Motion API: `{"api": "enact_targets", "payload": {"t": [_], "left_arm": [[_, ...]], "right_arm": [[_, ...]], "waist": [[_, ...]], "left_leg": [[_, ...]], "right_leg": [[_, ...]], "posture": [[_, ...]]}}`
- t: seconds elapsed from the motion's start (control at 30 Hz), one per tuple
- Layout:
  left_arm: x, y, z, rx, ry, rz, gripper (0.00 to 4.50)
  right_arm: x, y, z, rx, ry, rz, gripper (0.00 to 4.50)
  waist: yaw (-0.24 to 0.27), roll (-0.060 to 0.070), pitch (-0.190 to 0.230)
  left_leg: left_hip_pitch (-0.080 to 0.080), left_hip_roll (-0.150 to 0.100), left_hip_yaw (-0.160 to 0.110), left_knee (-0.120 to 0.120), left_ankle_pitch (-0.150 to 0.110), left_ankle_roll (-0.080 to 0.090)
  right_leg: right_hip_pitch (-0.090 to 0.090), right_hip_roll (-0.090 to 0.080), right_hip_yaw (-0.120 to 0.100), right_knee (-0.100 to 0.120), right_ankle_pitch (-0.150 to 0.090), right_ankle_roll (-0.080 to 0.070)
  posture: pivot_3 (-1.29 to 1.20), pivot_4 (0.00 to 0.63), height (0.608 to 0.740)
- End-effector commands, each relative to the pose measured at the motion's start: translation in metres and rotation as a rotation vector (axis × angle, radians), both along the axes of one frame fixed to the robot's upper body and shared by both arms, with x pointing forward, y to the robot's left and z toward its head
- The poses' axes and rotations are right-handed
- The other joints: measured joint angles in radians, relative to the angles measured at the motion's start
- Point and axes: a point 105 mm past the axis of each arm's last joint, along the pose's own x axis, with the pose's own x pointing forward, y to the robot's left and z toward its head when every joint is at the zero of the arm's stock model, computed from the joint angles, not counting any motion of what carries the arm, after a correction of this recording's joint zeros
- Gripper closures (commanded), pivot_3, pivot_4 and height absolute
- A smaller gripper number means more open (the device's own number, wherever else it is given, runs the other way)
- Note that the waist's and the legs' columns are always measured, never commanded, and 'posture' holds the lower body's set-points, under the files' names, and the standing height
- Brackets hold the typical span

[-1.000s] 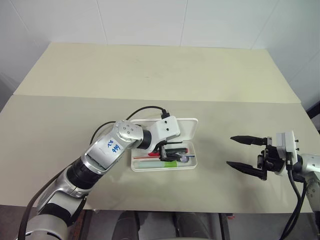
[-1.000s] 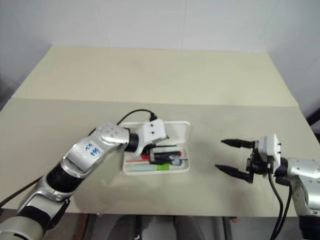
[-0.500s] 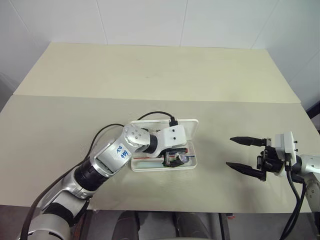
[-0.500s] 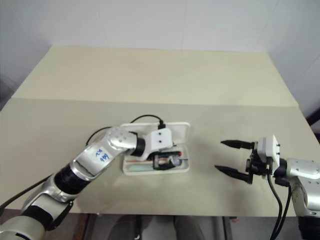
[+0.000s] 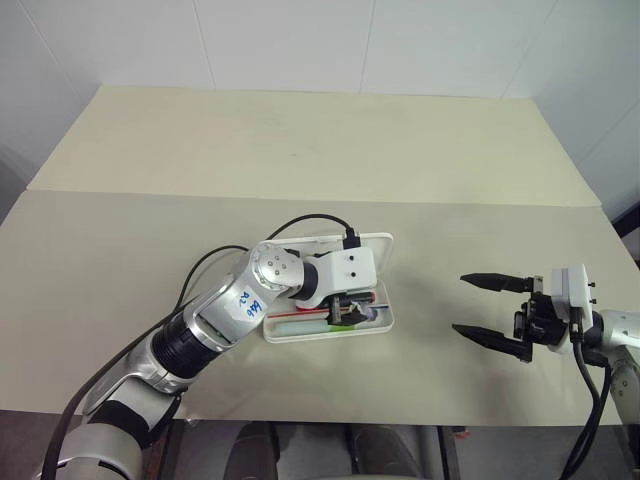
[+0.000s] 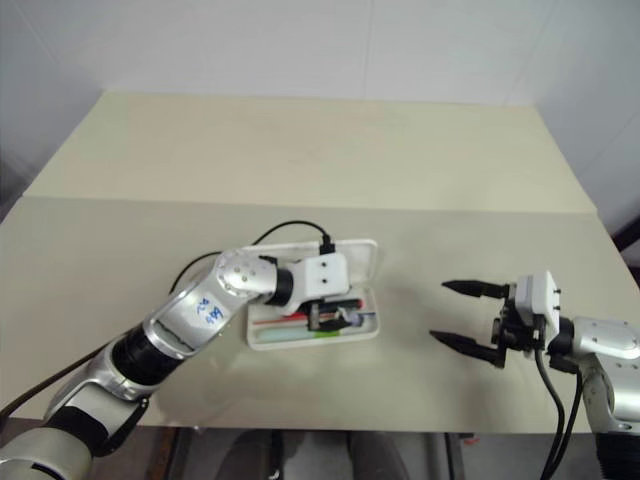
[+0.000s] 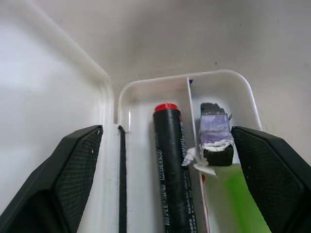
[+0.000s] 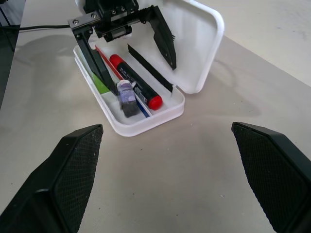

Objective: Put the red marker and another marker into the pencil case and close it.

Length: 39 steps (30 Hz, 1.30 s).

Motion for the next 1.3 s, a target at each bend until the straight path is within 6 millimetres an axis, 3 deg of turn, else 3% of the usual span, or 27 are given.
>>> {"api": "enact_targets", "payload": {"t": [0.03, 0.13, 0.27, 0.53, 0.87, 1.1, 1.2, 1.3], "left_arm": [[-0.004, -0.002, -0.007, 0.021, -0.014, -0.025, 0.01], [-0.009, -0.011, -0.006, -0.003, -0.009, -0.053, 0.01], [-0.014, -0.023, 0.009, -0.066, -0.019, -0.079, 0.01], [-0.016, -0.017, 0.031, -0.138, -0.003, -0.081, 0.01], [-0.017, 0.009, 0.045, -0.170, 0.032, -0.066, 0.01], [-0.023, 0.024, 0.080, -0.312, 0.075, -0.069, 0.01], [-0.027, 0.039, 0.085, -0.318, 0.086, -0.067, 0.01], [-0.029, 0.071, 0.088, -0.303, 0.105, -0.029, 0.01]], "right_arm": [[-0.001, 0.002, 0.003, 0.012, -0.018, 0.009, 0.00], [-0.001, 0.004, 0.003, 0.017, -0.018, 0.013, 0.00], [-0.003, 0.012, 0.008, 0.041, -0.029, 0.041, 0.00], [-0.009, 0.037, 0.014, 0.075, -0.036, 0.115, 0.00], [-0.023, 0.073, 0.013, 0.080, 0.025, 0.228, 0.00], [-0.018, 0.095, 0.008, 0.027, 0.060, 0.270, 0.00], [-0.014, 0.105, 0.009, -0.009, 0.055, 0.289, 0.00], [-0.012, 0.117, 0.015, -0.015, 0.059, 0.330, 0.00]], "waist": [[0.000, 0.000, 0.000], [0.000, 0.000, 0.000], [0.000, 0.000, 0.000], [-0.002, 0.000, 0.000], [0.000, 0.000, 0.000], [-0.005, 0.000, 0.000], [-0.010, 0.000, 0.000], [-0.013, 0.000, 0.000]], "left_leg": [[0.000, 0.000, 0.000, 0.000, 0.000, 0.000], [0.001, 0.000, 0.000, 0.000, 0.000, 0.000], [0.002, 0.000, 0.000, 0.000, 0.000, 0.000], [0.002, 0.000, -0.001, 0.000, 0.000, 0.000], [0.001, 0.000, -0.001, -0.001, 0.000, 0.000], [0.001, 0.000, -0.001, -0.001, 0.000, 0.000], [0.001, 0.000, -0.001, -0.001, 0.000, 0.000], [0.001, 0.000, -0.001, -0.003, 0.000, 0.000]], "right_leg": [[0.000, 0.000, 0.000, 0.000, 0.000, 0.000], [0.002, 0.000, 0.000, 0.000, 0.000, 0.000], [0.002, 0.000, 0.000, -0.001, 0.000, 0.000], [0.002, 0.000, 0.000, 0.000, 0.000, 0.000], [0.002, 0.000, -0.001, -0.001, 0.000, 0.000], [0.001, 0.000, -0.001, -0.001, 0.000, 0.000], [0.001, 0.000, -0.001, 0.000, 0.000, 0.000], [-0.001, 0.000, -0.001, 0.000, 0.000, 0.000]], "posture": [[0.00, 0.150, 0.740], [0.00, 0.150, 0.740], [0.00, 0.150, 0.740], [0.00, 0.150, 0.740], [0.00, 0.150, 0.740], [0.00, 0.150, 0.740], [0.00, 0.150, 0.740], [0.00, 0.150, 0.740]]}}
